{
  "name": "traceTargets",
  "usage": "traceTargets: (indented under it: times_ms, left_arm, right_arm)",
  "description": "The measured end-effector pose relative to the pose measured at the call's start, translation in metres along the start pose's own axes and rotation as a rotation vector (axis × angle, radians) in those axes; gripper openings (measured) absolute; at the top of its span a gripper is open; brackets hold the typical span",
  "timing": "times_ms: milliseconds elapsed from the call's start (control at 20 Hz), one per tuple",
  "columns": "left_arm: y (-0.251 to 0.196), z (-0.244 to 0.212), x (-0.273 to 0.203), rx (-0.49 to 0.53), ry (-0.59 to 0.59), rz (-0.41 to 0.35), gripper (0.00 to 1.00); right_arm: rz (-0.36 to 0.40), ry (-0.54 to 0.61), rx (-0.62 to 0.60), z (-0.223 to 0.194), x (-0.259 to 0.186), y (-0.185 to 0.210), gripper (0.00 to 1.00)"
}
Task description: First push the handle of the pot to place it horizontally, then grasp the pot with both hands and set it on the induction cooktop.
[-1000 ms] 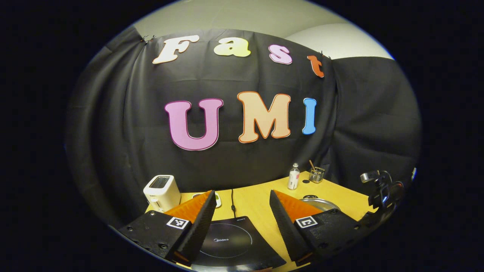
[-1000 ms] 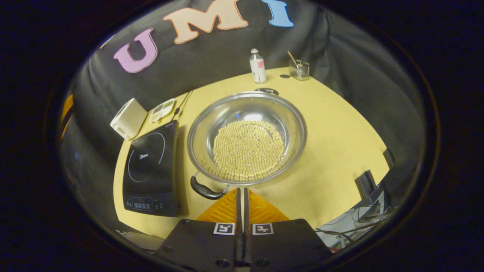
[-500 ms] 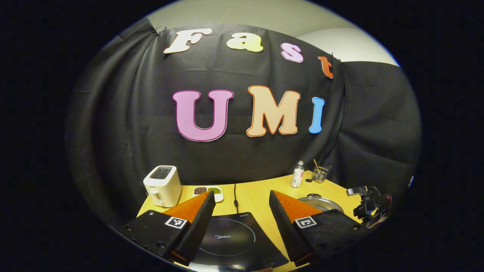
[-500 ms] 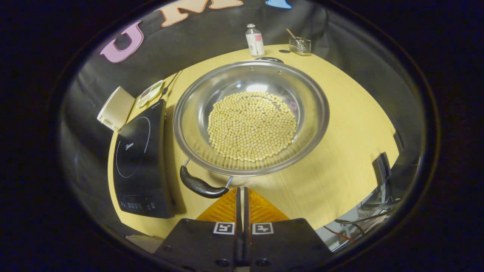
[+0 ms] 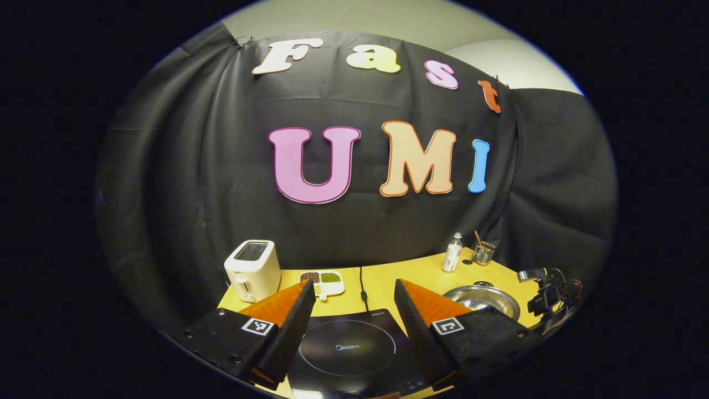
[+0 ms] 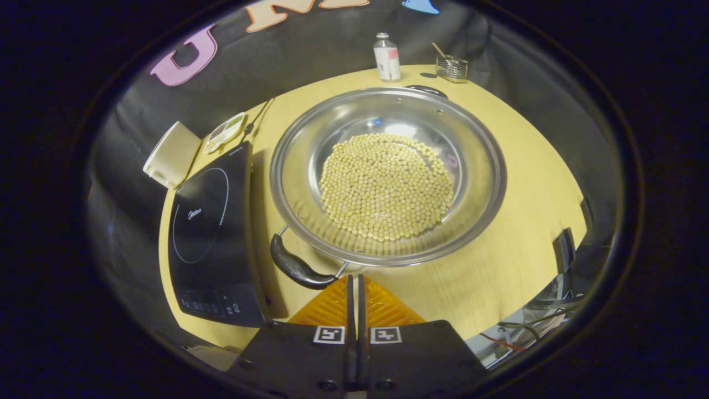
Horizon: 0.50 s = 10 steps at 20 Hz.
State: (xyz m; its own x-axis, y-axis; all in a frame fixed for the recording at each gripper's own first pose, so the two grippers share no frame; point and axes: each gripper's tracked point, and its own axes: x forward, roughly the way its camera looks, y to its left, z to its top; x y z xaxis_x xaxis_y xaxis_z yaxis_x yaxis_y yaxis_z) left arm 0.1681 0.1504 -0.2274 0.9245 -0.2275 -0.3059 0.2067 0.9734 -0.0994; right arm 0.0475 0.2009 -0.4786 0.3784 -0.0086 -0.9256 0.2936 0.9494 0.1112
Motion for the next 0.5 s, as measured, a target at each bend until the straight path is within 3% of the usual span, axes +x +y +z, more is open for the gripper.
traceTargets:
  times_ms: [500]
  left_arm:
    - [0.009,-0.004,-0.002,-0.006,0.001,0.008,0.88]
  right_arm:
    - [0.065,0.02,0.119,0.012,0.009,0.038,0.02]
